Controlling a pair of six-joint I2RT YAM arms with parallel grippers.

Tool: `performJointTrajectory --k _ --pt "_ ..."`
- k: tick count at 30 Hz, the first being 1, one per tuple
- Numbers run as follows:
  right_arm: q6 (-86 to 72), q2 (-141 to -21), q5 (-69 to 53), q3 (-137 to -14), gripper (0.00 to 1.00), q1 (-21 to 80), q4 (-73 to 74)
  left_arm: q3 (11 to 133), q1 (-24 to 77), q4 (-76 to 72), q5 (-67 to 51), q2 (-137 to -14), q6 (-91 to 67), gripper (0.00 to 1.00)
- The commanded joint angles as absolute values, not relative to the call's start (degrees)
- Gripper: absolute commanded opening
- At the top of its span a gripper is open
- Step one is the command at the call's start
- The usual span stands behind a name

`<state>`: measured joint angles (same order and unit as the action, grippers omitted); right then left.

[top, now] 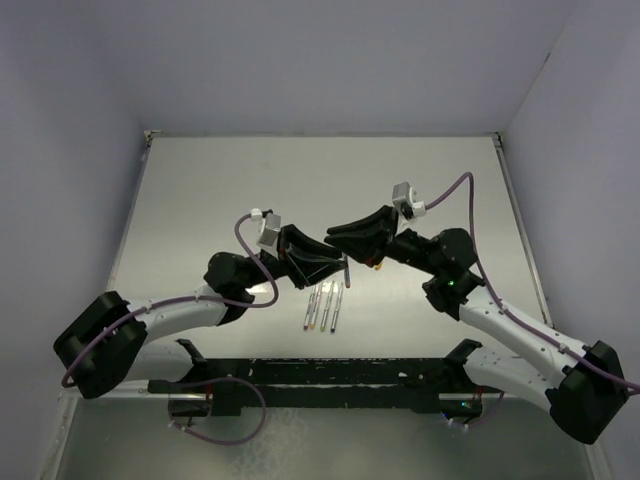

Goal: Insert the pens into the pen caps

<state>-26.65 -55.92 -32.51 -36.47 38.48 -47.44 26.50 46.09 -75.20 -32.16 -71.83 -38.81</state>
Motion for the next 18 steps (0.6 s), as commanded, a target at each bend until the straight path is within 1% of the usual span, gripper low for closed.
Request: performJointTrajectory --k 1,5,10,12,18 --pt "-27.71 -57.41 -31.07 -36.21 0.0 38.22 -52.31 29.0 47.08 -80.16 -33.93 -73.53 -38.93 0.34" --pt "-28.63 -57.99 -31.06 -36.3 0.0 38.15 -54.01 29.05 47.19 -80.33 -33.97 -74.74 -38.69 0.33" --pt "-28.64 -57.92 -31.03 -36.39 0.0 38.23 -54.51 29.2 47.28 -79.45 -34.38 -75.29 -38.07 0.24" --pt "-28.48 -57.71 -31.1 -36.48 0.0 38.15 -54.49 29.08 47.26 -78.99 -34.27 -75.3 -37.83 0.23" --pt "-28.13 -57.39 -31.18 -36.78 0.0 38.17 -54.14 28.56 47.23 -78.32 -34.46 -75.27 -37.62 0.27"
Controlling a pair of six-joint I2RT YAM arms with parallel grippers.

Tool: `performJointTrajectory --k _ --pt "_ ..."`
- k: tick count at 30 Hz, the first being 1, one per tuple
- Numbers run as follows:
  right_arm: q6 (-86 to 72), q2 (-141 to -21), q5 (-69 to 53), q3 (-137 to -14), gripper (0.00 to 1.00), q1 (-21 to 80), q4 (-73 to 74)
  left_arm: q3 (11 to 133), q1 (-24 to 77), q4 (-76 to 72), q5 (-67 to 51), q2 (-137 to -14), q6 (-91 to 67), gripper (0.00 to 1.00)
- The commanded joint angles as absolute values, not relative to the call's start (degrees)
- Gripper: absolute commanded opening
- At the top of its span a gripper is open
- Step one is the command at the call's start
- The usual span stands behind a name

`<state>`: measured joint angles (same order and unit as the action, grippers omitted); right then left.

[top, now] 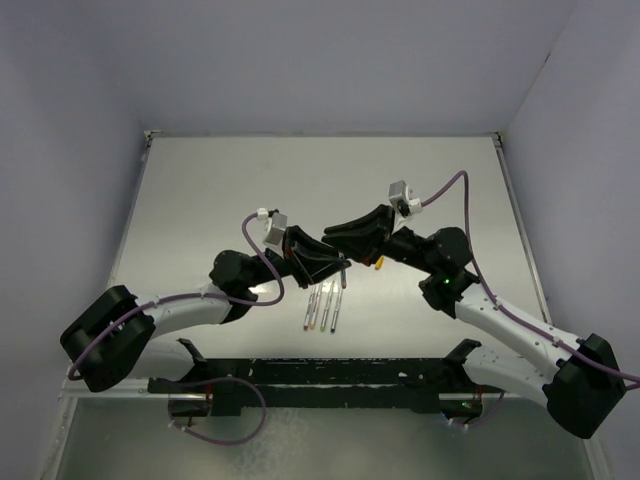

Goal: Insert the pens into the pen caps

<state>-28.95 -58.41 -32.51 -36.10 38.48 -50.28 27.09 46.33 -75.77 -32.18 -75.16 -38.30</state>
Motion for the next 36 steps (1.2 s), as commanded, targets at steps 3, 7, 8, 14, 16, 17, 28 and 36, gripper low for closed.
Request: performJointTrajectory --k 3,7,8,14,16,17,28,36 --pt "-28.04 -57.39 -31.28 -36.83 0.0 38.18 -54.14 28.24 47.28 -78.09 -34.77 -75.28 -37.61 0.27" --pt "-27.96 -57.24 -31.21 -36.83 0.0 38.24 -53.91 28.1 47.27 -77.39 -35.55 -75.11 -37.6 0.22" --pt "-27.95 -57.15 -31.2 -36.75 0.0 38.29 -53.88 28.12 47.24 -77.2 -36.02 -75.07 -37.62 0.17" --pt "-27.86 -57.2 -31.91 -36.75 0.0 38.19 -52.35 28.23 47.25 -76.95 -35.26 -73.66 -38.13 0.0" --pt "-27.86 -57.28 -32.76 -36.53 0.0 38.22 -50.97 28.13 47.28 -76.74 -33.74 -72.03 -37.55 0.0" --pt "-27.91 -57.31 -33.2 -36.23 0.0 38.26 -50.31 28.25 47.29 -76.15 -32.75 -71.05 -37.0 0.0" --pt "-29.0 -58.92 -32.88 -30.73 0.0 39.31 -44.62 34.73 45.55 -69.86 -28.11 -64.71 -30.56 0.0" --pt "-25.23 -58.95 -25.36 -35.09 0.09 39.31 -45.51 34.95 45.53 -65.93 -33.11 -67.58 -31.61 0.0"
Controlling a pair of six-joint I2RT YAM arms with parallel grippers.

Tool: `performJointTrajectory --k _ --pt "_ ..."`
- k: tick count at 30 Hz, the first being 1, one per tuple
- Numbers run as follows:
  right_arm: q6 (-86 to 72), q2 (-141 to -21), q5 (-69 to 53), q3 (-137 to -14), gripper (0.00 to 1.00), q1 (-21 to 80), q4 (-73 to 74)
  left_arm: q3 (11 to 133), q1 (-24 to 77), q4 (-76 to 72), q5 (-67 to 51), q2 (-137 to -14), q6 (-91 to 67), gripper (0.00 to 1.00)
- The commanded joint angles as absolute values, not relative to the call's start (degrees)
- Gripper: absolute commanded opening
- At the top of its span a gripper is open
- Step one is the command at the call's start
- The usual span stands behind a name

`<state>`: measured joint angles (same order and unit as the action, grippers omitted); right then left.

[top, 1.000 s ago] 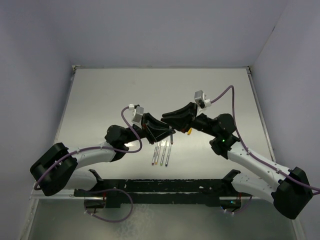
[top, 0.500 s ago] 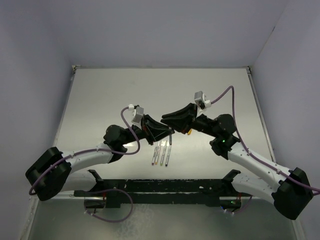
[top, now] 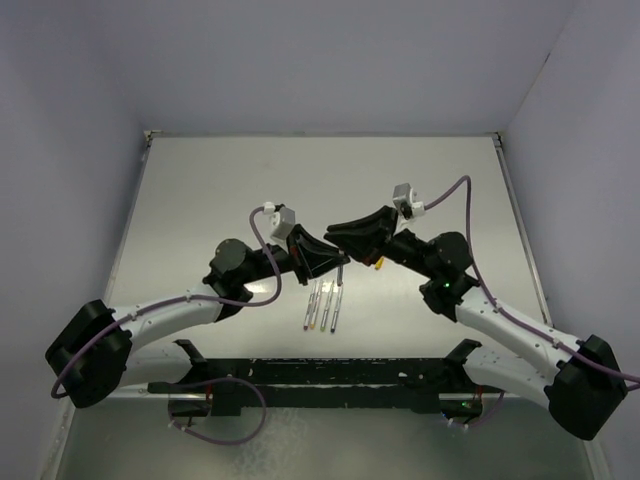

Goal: Insert the pens into the pen caps

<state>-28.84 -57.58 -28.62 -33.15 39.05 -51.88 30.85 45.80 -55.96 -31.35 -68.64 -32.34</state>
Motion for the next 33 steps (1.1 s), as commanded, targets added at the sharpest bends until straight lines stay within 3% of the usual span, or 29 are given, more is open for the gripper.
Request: performJointTrajectory --k 1,5,11,19,33 --pt "-24.32 -59.28 -24.58 -36.54 0.17 39.29 -45.42 34.22 45.53 -65.71 -33.41 -67.88 -31.98 0.0" --pt "-21.62 -59.73 -20.07 -42.07 0.42 39.29 -45.49 31.02 45.48 -62.38 -33.52 -68.18 -31.84 0.0" --pt "-16.61 -56.69 -10.46 -47.3 0.57 39.32 -43.73 27.44 45.47 -51.56 -28.52 -68.1 -27.49 0.0" --pt "-14.7 -52.07 -2.84 -48.8 0.68 39.35 -34.33 28.96 42.03 -39.54 -15.96 -69.71 -23.89 0.04" --pt "-22.54 -53.71 9.97 -43.04 0.69 39.29 -18.48 49.35 32.29 -10.74 5.64 -85.82 -18.7 0.06"
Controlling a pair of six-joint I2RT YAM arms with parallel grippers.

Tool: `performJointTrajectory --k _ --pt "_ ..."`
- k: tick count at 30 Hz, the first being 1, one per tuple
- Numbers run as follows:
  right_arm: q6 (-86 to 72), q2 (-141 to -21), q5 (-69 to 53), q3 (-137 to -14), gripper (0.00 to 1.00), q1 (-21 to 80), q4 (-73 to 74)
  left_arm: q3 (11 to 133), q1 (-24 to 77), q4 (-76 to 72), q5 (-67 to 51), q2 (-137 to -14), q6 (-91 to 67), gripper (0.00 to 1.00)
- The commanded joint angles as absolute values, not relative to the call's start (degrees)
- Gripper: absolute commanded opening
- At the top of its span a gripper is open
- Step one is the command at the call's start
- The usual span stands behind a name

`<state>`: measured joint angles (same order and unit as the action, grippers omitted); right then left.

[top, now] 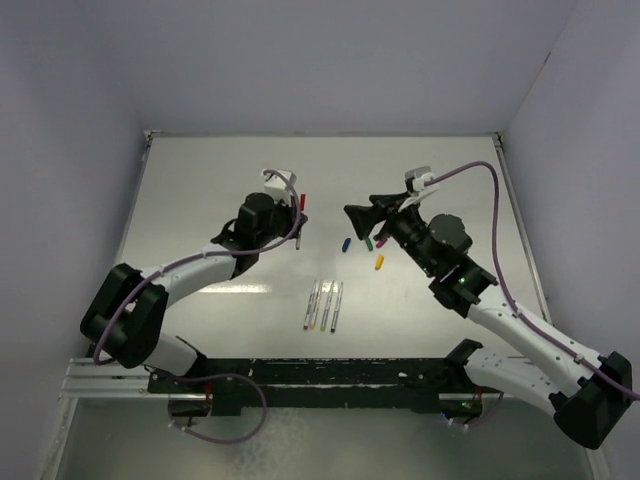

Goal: Insert the pens into the pen caps

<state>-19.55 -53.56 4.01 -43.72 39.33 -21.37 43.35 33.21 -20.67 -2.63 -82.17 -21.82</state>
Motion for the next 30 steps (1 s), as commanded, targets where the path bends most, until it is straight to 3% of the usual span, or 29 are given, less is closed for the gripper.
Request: performJointTrajectory --k 1,10,23,30 --pt "-22.67 -53.92 10.76 -42.8 0.69 39.3 -17.71 50.49 32.14 -8.87 7.18 -86.99 -18.15 0.06" --pt "-22.71 -55.68 14.87 -41.0 0.7 39.31 -14.68 61.4 31.26 7.71 17.04 -99.78 -14.41 0.11" --pt "-24.08 -57.04 14.63 -39.14 0.7 39.24 -14.24 65.39 27.86 10.29 19.25 -107.18 -15.67 0.21" --pt "-26.27 -58.83 13.9 -38.53 0.87 39.26 -13.72 66.02 26.99 10.63 18.52 -109.18 -15.64 0.32"
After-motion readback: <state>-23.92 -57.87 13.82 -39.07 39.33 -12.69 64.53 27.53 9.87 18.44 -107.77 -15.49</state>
